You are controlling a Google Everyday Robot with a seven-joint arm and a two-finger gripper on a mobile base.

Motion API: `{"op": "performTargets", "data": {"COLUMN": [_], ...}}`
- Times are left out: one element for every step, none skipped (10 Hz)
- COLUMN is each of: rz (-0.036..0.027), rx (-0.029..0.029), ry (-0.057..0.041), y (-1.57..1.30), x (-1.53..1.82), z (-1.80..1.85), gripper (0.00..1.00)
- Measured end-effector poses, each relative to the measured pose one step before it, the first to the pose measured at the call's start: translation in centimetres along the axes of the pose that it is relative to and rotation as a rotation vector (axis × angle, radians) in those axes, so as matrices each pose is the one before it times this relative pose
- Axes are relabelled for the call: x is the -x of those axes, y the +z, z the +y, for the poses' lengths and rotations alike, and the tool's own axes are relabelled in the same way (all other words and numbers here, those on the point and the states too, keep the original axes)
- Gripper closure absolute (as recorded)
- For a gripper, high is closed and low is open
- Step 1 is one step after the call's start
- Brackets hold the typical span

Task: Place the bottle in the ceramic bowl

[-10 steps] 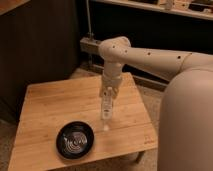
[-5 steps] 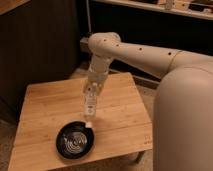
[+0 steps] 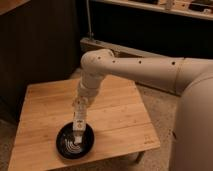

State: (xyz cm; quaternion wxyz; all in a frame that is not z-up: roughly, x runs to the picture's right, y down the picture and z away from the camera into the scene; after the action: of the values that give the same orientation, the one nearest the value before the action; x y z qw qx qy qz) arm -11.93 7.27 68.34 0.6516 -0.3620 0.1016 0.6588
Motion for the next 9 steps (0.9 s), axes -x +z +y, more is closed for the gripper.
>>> {"op": "performTargets", "data": {"rz": [-0.03936, -0.02649, -0.00892, 0.00138, 0.01765, 0.02792, 0.03852, 0.03530, 0.03631], "rx": [-0.01115, -0.01763, -0.02861, -0.01816, -0.01380, -0.00611, 0.00703, 0.02478, 0.01421], "ry": [-0.04667, -0.05180, -0.02717, -0.01302, -0.01710, -0.01058, -0.01085, -0.00910, -0.00389], "y": [0.367, 0.892, 1.566, 1.142, 1.695, 1.760, 1.978, 1.300, 1.044], "x": [-0.617, -0.365, -0.057, 0.104, 0.022, 0.061, 0.069, 0.135, 0.082], "z": [0.949, 0.641, 0.006, -0.192, 0.073, -0.125, -0.510, -0.153, -0.519], "gripper": [1.00, 1.00, 0.93, 0.86, 0.77, 0.67, 0.56, 0.46, 0.34]}}
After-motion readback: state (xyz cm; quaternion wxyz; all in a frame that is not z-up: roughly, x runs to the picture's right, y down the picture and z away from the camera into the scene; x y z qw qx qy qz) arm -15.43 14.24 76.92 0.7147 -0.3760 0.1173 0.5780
